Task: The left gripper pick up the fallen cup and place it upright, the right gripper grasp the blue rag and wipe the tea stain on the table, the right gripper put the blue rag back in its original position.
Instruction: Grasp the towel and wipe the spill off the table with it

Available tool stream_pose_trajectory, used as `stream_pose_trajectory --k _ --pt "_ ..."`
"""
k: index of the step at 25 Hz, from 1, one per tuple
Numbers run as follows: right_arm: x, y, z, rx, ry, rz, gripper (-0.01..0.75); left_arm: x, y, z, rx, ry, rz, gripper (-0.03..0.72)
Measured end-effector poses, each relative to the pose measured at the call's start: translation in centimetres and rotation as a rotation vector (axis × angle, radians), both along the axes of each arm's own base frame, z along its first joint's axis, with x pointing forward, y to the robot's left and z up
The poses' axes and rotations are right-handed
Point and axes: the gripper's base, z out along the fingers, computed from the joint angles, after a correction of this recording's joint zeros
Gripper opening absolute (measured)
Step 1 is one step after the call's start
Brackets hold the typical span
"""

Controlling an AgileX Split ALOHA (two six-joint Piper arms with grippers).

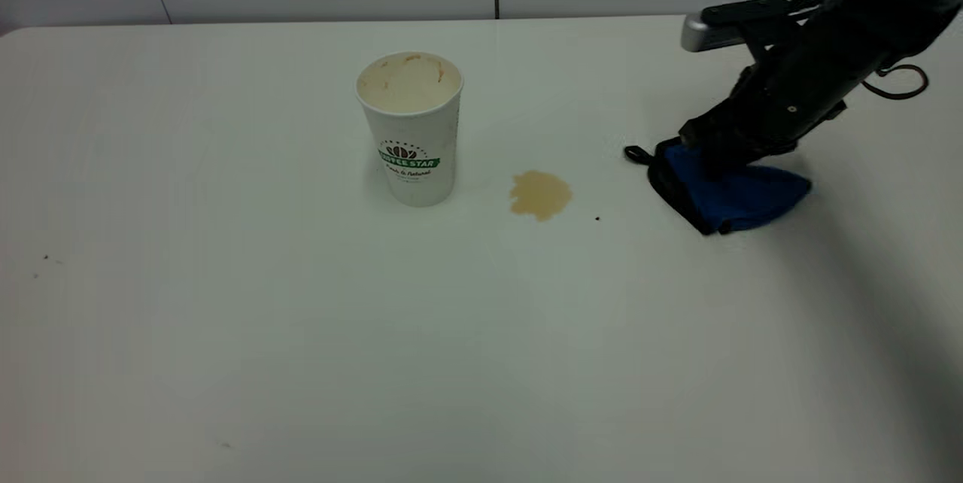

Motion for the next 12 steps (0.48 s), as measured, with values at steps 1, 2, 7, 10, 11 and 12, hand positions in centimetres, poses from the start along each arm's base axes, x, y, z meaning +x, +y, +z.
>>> stream_pose_trajectory --k 1,2,7,10,11,12 --pt "0.2 0.9 0.0 0.000 -0.008 0.018 0.078 0.0 0.0 0.0 0.000 0.000 0.000 0.541" --pt "0.4 1.9 0.0 0.002 -0.017 0.037 0.067 0.0 0.0 0.0 0.000 0.000 0.000 0.541" --pt "1.5 6.9 0.2 0.019 -0.067 0.143 0.065 0.0 0.0 0.0 0.000 0.000 0.000 0.541" --pt "1.9 9.9 0.2 0.034 -0.086 0.206 0.065 0.0 0.0 0.0 0.000 0.000 0.000 0.541" --pt "2.0 10.7 0.2 0.039 -0.089 0.224 0.065 0.0 0.0 0.0 0.000 0.000 0.000 0.541" --pt "2.0 11.5 0.2 0.046 -0.089 0.244 0.065 0.0 0.0 0.0 0.000 0.000 0.000 0.541"
